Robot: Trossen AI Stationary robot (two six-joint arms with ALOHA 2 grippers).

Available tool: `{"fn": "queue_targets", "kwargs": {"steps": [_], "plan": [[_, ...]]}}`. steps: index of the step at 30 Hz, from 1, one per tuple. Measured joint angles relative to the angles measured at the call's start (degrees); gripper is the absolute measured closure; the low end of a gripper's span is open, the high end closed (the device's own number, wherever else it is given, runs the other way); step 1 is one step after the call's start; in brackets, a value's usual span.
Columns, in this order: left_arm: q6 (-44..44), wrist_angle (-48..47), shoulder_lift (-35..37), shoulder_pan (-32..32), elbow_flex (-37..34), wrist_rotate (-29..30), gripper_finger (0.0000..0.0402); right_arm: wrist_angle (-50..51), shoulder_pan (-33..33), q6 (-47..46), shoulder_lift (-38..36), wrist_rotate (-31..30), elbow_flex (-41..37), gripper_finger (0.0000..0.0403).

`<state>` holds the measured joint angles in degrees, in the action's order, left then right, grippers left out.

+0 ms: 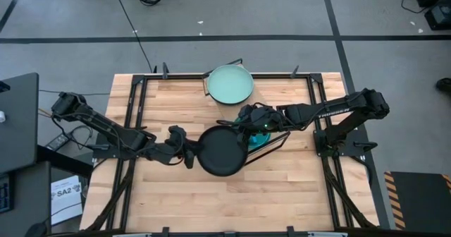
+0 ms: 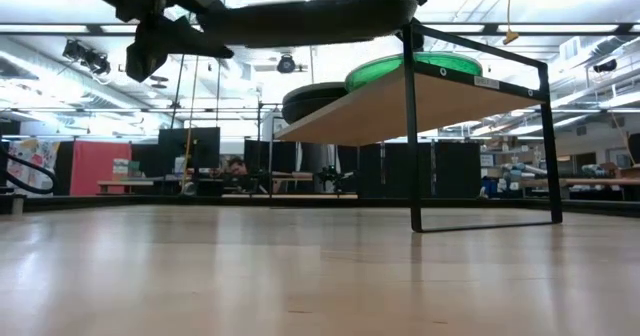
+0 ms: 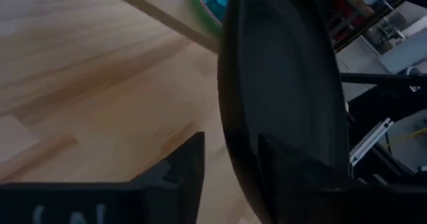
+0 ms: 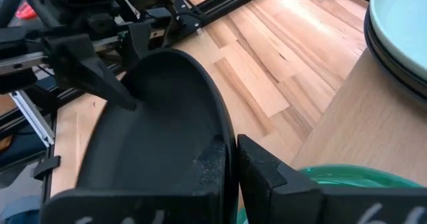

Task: Place and stack plates onto a shelf
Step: Stack the black plate on the top of the light gray plate on the shelf

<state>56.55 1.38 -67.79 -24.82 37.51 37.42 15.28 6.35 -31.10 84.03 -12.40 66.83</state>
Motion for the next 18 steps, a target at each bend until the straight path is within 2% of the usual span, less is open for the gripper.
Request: {"fn": "queue_targets", "kwargs": {"steps": [4, 18], "plan": [[-4.85, 1.3, 1.65, 0.02, -0.03, -2.96, 0.0241, 0.15, 0.0, -0.21, 0.0, 0.12, 0.0, 0.0368], [-7.83, -0.21, 12.8, 0.0, -0.12, -12.04, 0.0241, 0.07, 0.0, -0.34, -0.04, 0.24, 0.0, 0.0386]]}}
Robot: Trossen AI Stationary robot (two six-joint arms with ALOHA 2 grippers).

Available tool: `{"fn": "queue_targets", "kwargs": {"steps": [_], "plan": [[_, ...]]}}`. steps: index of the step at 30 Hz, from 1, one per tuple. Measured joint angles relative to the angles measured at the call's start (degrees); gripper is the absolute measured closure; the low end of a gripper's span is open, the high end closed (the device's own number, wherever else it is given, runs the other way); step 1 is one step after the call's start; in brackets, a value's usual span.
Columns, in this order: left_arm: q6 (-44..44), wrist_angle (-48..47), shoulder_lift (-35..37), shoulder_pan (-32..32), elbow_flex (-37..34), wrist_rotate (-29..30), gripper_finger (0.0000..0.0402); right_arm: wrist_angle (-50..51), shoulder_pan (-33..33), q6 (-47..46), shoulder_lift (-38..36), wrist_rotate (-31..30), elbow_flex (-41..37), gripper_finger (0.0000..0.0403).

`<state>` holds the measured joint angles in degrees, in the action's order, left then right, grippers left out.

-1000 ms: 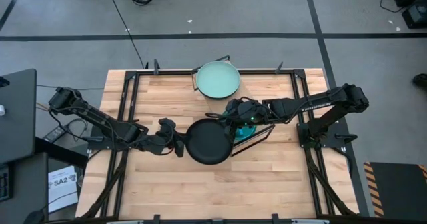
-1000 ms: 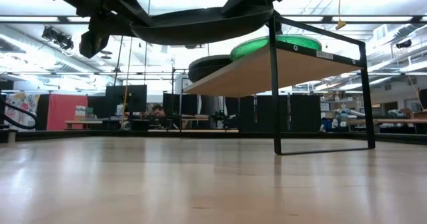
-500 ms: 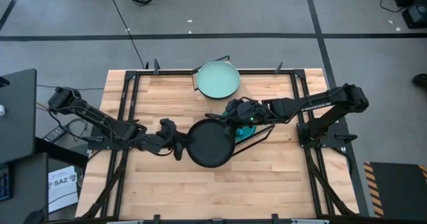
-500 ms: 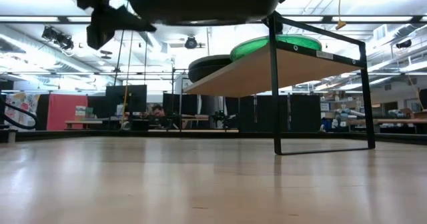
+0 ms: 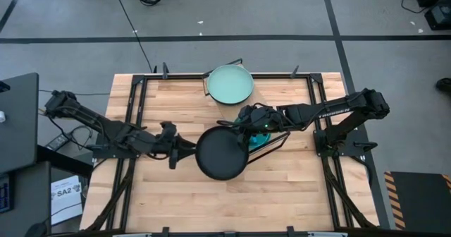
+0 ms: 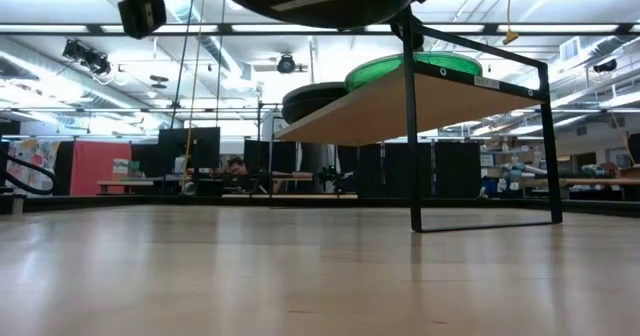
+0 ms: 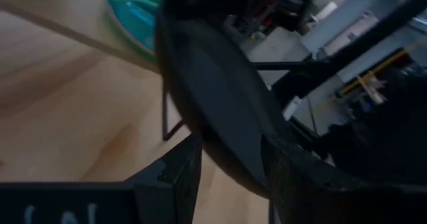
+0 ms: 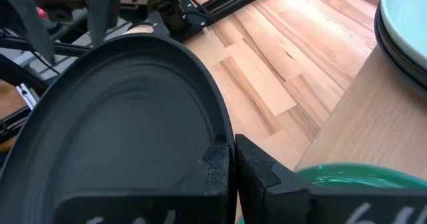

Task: Place and stack plates onto a shelf
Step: Stack the black plate on the top of the light gray plate on the shelf

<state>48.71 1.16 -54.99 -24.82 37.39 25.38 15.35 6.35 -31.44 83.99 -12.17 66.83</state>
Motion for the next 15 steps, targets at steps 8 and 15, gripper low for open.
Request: {"fn": "queue_targets", "kwargs": {"steps": [8, 15], "plan": [[-5.91, -1.27, 5.0, 0.0, 0.0, -5.11, 0.0241, 0.07, -0.03, 0.05, 0.0, 0.35, 0.0, 0.0386], [-16.68, -3.61, 11.51, -0.02, 0.0, -6.12, 0.0241, 0.12, -0.03, 0.09, 0.0, 0.42, 0.02, 0.0386]]}}
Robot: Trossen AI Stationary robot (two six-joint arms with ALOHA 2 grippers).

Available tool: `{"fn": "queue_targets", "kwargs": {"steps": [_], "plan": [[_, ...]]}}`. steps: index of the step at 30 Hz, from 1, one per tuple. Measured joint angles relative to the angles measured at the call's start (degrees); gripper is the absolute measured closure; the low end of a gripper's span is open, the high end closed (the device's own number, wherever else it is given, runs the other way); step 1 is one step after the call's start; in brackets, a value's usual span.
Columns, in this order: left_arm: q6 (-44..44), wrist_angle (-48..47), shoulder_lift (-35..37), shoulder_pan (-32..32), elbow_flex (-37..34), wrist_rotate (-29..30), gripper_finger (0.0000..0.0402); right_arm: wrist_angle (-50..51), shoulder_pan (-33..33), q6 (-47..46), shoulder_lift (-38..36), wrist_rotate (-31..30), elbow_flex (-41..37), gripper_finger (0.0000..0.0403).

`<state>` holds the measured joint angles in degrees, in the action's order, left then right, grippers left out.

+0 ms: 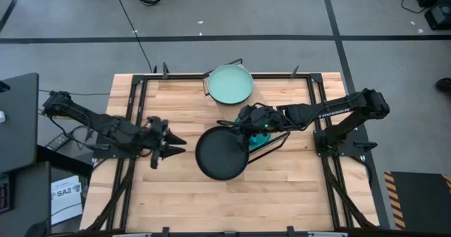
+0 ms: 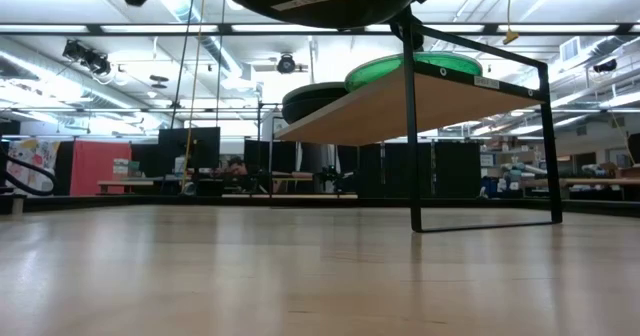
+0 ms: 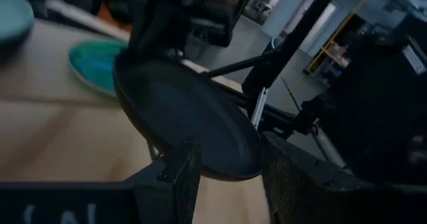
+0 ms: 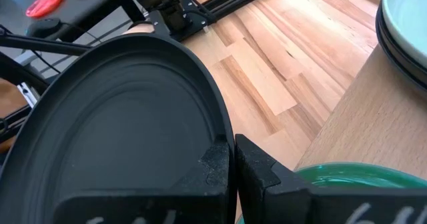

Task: Place and stack plates onto a shelf
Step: Stack the black plate on the top of the light gray plate on the shelf

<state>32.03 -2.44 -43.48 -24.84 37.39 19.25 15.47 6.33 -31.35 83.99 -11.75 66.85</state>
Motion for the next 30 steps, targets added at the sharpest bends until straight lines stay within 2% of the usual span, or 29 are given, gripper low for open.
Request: {"fn": "queue_targets", "kwargs": {"steps": [7, 15, 20, 30], "plan": [[-17.59, -5.49, 6.87, 0.02, 0.0, 0.18, 0.0241, -0.42, -0.02, -0.02, 0.0, 0.0, 0.01, 0.0386], [-34.44, -12.07, 9.42, 0.02, 0.01, -0.03, 0.0241, -0.38, -0.42, -1.3, 0.0, 1.38, 0.02, 0.0386], [-35.73, -17.26, 11.63, 0.02, -0.02, -0.04, 0.0241, -0.48, -0.46, -1.7, -0.01, 1.38, 0.02, 0.0386], [-38.18, -11.8, 21.42, 0.02, -10.03, -0.02, 0.0241, -1.08, -0.89, -1.65, -4.33, 1.42, 0.02, 0.0387]]}}
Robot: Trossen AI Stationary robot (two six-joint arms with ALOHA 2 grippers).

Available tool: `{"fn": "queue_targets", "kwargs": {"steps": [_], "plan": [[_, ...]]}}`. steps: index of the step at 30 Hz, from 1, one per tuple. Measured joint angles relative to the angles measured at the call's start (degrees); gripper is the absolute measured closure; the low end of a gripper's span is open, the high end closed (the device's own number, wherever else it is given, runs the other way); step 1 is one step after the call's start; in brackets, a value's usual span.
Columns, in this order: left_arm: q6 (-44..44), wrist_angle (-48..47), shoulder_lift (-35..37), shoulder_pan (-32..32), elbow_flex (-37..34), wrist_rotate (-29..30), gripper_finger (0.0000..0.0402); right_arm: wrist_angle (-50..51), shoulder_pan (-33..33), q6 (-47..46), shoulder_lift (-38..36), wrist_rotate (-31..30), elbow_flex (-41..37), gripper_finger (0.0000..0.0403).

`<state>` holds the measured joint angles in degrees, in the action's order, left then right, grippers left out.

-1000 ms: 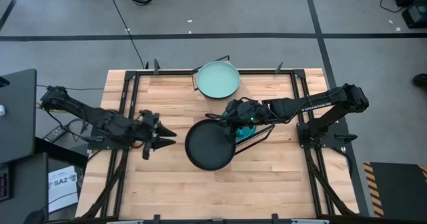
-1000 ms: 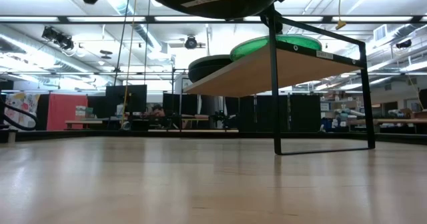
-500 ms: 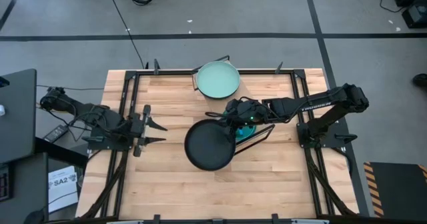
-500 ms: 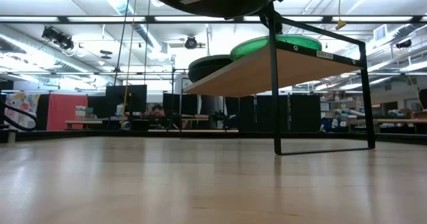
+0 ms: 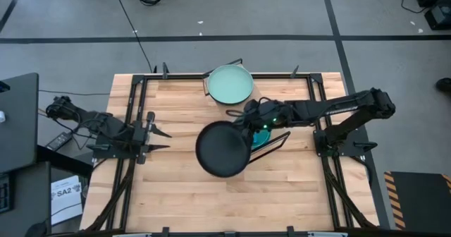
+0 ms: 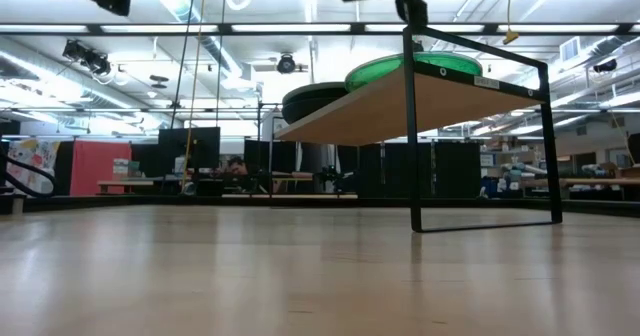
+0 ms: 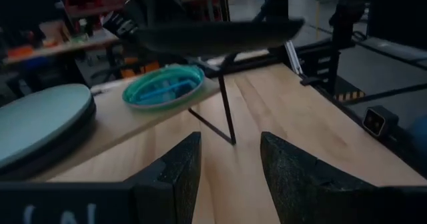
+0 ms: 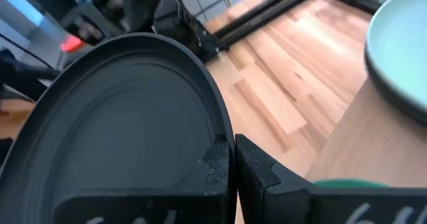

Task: Place and stack plates onto a shelf
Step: Stack the black plate on the top of the light gray plate on the shelf

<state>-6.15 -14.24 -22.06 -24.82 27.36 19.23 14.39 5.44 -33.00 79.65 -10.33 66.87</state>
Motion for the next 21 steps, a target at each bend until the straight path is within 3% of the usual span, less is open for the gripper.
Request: {"fn": "queue_targets", "kwargs": {"steps": [11, 17, 21], "plan": [[-6.66, 12.59, 9.49, 0.89, -13.72, 2.6, 0.0242, -0.17, -4.06, 0.07, -5.76, 1.36, 0.0, 0.0387], [-7.15, 13.72, 13.02, 6.28, -17.82, 3.43, 0.0242, -0.12, -6.73, 0.06, -6.36, 3.73, 0.0, 0.0387], [-6.93, 13.51, 14.61, 10.55, -18.95, 0.87, 0.0242, -0.02, -7.77, -0.01, -6.06, 4.45, 0.02, 0.0387]]}}
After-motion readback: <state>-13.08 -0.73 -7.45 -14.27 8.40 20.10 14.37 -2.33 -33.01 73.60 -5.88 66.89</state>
